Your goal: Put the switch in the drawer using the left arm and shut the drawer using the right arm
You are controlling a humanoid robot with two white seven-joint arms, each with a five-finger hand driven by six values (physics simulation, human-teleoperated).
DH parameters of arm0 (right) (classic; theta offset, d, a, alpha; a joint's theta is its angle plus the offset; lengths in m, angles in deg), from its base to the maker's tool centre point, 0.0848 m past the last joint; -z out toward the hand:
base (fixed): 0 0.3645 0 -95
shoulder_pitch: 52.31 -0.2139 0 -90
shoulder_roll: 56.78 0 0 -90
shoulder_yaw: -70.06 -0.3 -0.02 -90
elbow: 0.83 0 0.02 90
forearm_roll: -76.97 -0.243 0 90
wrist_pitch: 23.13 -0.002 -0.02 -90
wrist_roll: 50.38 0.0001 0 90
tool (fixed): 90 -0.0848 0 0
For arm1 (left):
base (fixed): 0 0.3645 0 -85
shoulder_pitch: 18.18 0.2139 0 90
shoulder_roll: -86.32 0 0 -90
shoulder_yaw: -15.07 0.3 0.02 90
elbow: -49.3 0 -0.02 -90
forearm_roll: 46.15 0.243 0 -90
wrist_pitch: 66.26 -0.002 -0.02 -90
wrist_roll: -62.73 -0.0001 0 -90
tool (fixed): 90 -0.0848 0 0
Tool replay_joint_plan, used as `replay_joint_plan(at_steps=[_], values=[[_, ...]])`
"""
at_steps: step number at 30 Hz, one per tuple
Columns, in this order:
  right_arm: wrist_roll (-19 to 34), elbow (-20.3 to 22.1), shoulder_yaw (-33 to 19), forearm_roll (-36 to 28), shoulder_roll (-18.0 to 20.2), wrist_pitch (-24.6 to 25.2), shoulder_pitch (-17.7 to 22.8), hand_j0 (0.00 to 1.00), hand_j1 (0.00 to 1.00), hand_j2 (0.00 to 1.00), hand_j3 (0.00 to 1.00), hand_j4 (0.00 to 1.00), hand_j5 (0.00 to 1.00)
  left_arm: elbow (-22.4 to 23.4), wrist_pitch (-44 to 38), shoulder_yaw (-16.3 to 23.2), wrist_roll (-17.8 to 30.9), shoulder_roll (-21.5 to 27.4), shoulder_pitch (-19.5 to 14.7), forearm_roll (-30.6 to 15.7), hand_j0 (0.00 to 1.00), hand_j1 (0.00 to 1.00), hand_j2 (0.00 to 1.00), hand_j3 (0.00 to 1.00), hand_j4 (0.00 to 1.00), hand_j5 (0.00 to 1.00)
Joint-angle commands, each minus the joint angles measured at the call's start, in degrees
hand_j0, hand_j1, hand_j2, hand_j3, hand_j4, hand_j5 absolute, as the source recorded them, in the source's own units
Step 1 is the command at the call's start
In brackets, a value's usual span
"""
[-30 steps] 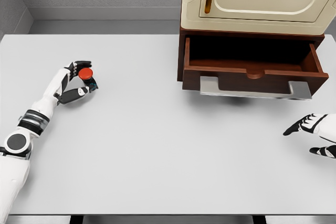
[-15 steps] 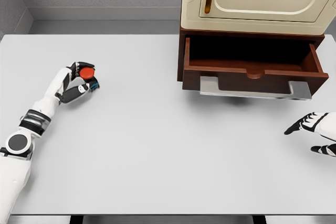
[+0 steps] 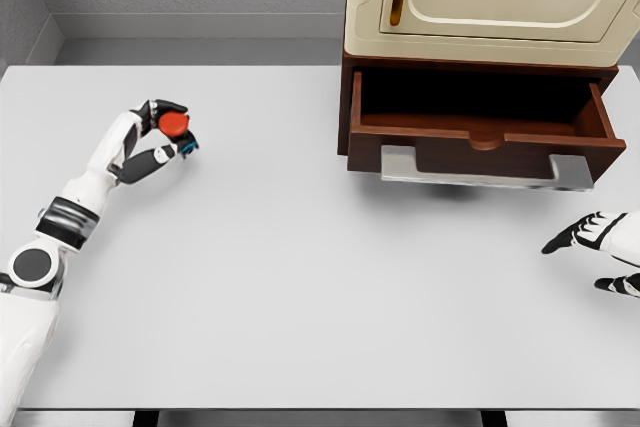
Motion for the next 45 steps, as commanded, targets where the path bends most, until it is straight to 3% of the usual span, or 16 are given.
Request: replay_joint_plan(at_steps=[1,10,25,42,45], values=[[0.0,0.0,0.0,-0.4,0.0,0.1,0.0,0.78,0.78,0.78,0.78,0.78,0.78,-0.9,-0.1,0.0,0.1,0.0,-0.1,-0.2,0.53,0.53,0.53,0.53,0.53,0.53],[1.1,0.0,-0.9,-0.4,-1.1,0.1,0.1,0.78,0.78,0.78,0.78,0.78,0.78,-4.6,-0.1,0.2,0.8,-0.3,0.0,0.0,0.52,0.52,0.52,0.52,0.52,0.52],[1.2,0.0,-1.1,-0.5,-0.1,0.1,0.1,0.78,0.78,0.78,0.78,0.78,0.78,-12.1,-0.3,3.9,0.8,-0.2,-0.4,0.0,0.50,0.50,0.50,0.50,0.50,0.50],[1.2,0.0,-1.1,-0.5,0.4,0.1,0.0,0.78,0.78,0.78,0.78,0.78,0.78,-17.2,-0.3,5.0,0.8,-0.4,-1.4,0.6,0.49,0.49,0.49,0.49,0.49,0.49],[1.2,-0.1,-1.1,-0.5,0.4,0.1,0.0,0.78,0.78,0.78,0.78,0.78,0.78,-20.2,-0.3,4.9,0.8,-0.5,-1.4,2.2,0.49,0.49,0.49,0.49,0.49,0.49]])
